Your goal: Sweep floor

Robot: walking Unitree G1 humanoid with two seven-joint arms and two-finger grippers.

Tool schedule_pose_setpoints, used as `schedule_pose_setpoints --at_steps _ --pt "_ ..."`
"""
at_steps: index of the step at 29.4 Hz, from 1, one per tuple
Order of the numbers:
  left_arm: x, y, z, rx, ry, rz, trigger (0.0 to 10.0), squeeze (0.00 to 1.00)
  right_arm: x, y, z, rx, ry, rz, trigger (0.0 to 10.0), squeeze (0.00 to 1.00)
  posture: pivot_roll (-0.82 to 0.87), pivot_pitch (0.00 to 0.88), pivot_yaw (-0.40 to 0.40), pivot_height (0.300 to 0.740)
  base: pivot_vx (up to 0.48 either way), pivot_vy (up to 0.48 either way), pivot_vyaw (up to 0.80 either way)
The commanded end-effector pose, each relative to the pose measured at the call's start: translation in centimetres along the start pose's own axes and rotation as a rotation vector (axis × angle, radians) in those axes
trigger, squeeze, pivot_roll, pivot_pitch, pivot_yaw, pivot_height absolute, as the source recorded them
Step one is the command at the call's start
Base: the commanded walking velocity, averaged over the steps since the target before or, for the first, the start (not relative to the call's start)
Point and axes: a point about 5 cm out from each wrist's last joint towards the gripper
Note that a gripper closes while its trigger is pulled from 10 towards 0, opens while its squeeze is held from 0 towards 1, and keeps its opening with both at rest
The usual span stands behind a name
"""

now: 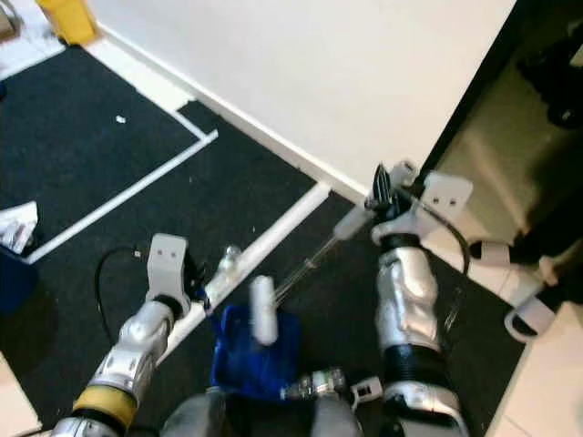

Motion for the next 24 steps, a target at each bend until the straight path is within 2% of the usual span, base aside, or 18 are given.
schedule_pose_setpoints --at_steps 1,4,7,8,9,10,12,13,19,24 --pt "-1.2 -0.8 0.2 -0.023 0.052 0.005 10.0 0.00 1.4 -1.0 0.1 -0.037 -0.045 0.042 10.0 0.00 -0.02 0.095 0.015 0.740 0.000 0.000 0.00" --pt "-1.2 -0.8 0.1 -0.025 0.054 0.001 10.0 0.00 2.9 -3.0 0.3 -0.082 -0.059 0.131 10.0 0.00 -0.02 0.096 0.017 0.740 0.000 0.000 0.00" --pt "-1.2 -0.7 0.1 -0.025 0.054 0.001 10.0 0.00 3.1 -3.4 0.3 -0.089 -0.055 0.161 10.0 0.00 -0.03 0.098 0.021 0.740 0.000 0.000 0.00" --pt "-1.2 -0.7 0.0 -0.025 0.055 0.000 10.0 0.00 3.3 -3.7 0.4 -0.096 -0.047 0.204 10.0 0.00 -0.03 0.097 0.023 0.740 0.000 0.000 0.00" --pt "-1.3 -0.7 0.0 -0.028 0.056 -0.003 10.0 0.00 3.3 -4.5 0.7 -0.119 -0.024 0.285 10.0 0.00 -0.03 0.097 0.024 0.740 0.000 0.000 0.00" --pt "-1.3 -0.7 0.0 -0.028 0.056 -0.003 10.0 0.00 3.3 -4.5 0.7 -0.119 -0.024 0.285 10.0 0.00 -0.03 0.097 0.024 0.740 0.000 0.000 0.00" --pt "-1.3 -0.7 0.1 -0.033 0.059 -0.006 10.0 0.00 3.2 -5.9 1.2 -0.165 0.028 0.392 10.0 0.00 -0.04 0.099 0.026 0.740 0.000 0.000 0.00" --pt "-1.3 -0.8 0.0 -0.034 0.060 -0.007 10.0 0.00 3.0 -6.4 1.5 -0.183 0.047 0.414 10.0 0.00 -0.04 0.099 0.026 0.740 0.000 0.000 0.00" --pt "-1.1 -0.9 -0.2 -0.040 0.056 -0.012 10.0 0.00 0.5 -8.4 3.2 -0.235 0.186 0.461 10.0 0.00 -0.04 0.098 0.029 0.740 0.000 0.000 0.00" --pt "-1.3 -0.7 -0.1 -0.039 0.060 -0.019 10.0 0.00 -0.7 -9.1 4.5 -0.259 0.231 0.487 10.0 0.00 -0.04 0.107 0.034 0.740 0.000 0.000 0.00"
Point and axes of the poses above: a point about 5 cm out from each wrist's last joint towards the gripper, its own z axis pointing back from the gripper into the wrist, its own x axis along the axis of the wrist's last joint, y = z × x, and after that the axes turned 9 degrees about -z, right-handed
